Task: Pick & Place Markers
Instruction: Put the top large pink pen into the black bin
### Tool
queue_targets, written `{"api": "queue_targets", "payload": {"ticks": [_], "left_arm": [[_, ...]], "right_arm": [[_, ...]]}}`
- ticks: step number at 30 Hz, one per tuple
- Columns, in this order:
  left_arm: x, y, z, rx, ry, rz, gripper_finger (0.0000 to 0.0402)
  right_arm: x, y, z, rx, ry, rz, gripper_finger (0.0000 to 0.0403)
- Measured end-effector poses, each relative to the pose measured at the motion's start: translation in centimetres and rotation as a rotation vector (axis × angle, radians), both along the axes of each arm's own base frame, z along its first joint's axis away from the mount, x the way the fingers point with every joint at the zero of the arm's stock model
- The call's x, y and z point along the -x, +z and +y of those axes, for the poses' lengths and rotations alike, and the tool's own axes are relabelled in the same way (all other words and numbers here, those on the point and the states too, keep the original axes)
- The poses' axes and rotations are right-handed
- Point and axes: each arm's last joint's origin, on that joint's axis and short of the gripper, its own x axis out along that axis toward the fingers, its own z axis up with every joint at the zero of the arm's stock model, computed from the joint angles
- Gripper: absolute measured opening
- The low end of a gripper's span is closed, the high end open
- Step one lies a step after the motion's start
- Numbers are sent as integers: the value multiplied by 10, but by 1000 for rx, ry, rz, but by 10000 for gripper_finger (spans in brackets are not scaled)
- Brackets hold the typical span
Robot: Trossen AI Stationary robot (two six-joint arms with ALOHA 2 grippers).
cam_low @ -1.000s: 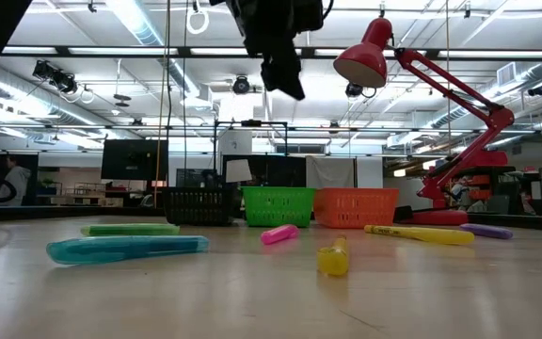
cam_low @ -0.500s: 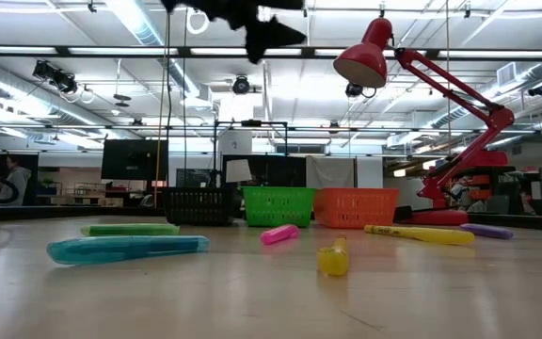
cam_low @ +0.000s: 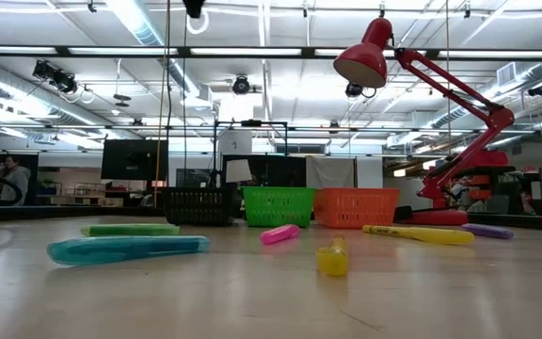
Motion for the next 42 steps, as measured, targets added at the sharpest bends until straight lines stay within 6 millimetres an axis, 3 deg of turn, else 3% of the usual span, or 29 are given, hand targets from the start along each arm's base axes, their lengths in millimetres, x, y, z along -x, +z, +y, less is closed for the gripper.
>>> {"api": "queue_targets", "payload": {"ticks": [13,18,26,37,42], "left_arm": [[7,0,-2,11,-10,32,263],[7,-2,-2,12,-25,45,263],[7,-3,-2,11,-26,60,263],[7,-4,-2,4,-26,68,264],[7,-4,-2,4,-26,68,264]], "right_arm": [[6,-10,1,62,74,130,130],[14,-22,5,21,205,274,168],[35,-39,8,180,497,538,229],[61,-50,8,276,714,810,227],[61,-52,9,274,716,814,233]]}}
